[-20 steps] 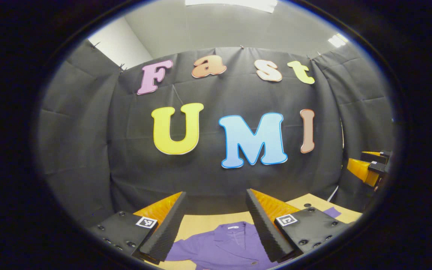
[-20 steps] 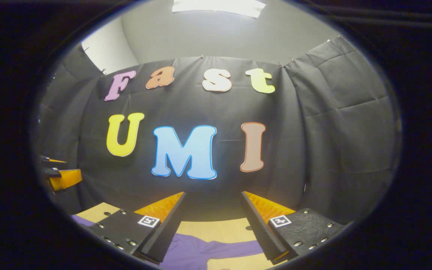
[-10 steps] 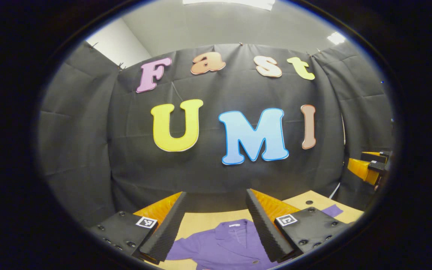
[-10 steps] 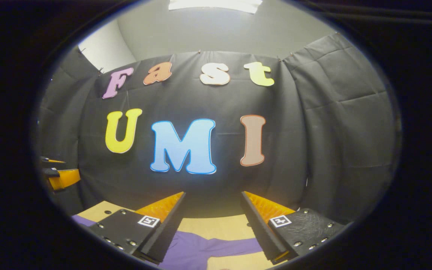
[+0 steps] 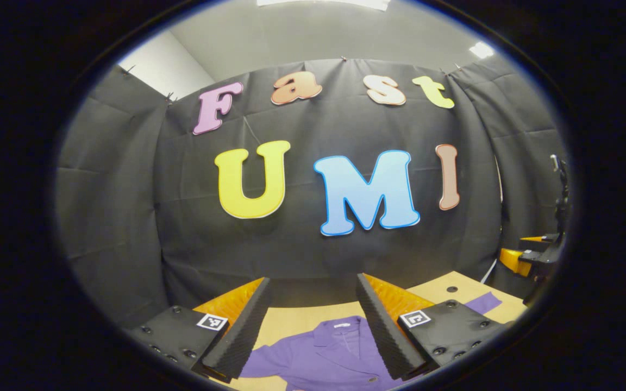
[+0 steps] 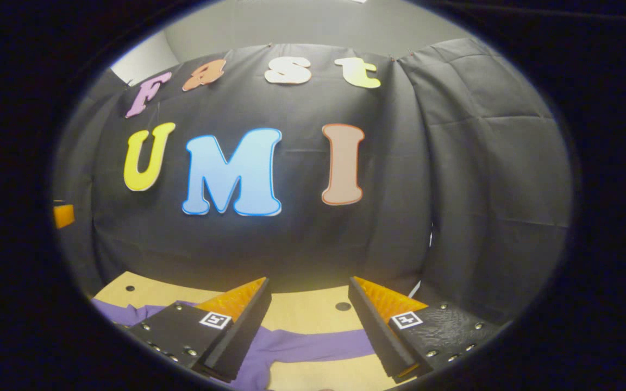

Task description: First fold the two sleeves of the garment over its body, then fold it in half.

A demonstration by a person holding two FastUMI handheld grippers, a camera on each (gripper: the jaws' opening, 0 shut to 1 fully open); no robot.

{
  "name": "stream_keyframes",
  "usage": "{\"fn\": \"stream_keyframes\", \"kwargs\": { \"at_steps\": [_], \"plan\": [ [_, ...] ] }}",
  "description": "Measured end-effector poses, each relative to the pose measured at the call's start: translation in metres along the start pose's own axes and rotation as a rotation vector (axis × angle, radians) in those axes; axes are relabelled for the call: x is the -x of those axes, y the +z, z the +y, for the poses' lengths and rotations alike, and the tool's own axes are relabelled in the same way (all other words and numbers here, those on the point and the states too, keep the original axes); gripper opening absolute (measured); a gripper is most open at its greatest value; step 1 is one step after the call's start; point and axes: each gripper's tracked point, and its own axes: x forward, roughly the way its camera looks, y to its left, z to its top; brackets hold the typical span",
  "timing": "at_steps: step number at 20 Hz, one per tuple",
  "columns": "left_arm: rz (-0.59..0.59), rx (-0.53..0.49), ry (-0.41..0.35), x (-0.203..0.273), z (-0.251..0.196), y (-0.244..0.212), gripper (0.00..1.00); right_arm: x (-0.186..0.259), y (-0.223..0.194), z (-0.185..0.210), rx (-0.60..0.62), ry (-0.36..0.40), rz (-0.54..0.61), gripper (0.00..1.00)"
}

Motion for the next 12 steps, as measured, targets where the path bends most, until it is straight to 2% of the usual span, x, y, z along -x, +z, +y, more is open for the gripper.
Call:
{"fn": "stream_keyframes", "kwargs": {
  "at_steps": [12],
  "plan": [
    [0.062,-0.029,0.075,0.0,-0.008,-0.017,1.0,-0.076,-0.12,-0.098,0.01,-0.113,0.237,0.92]
  ]
}}
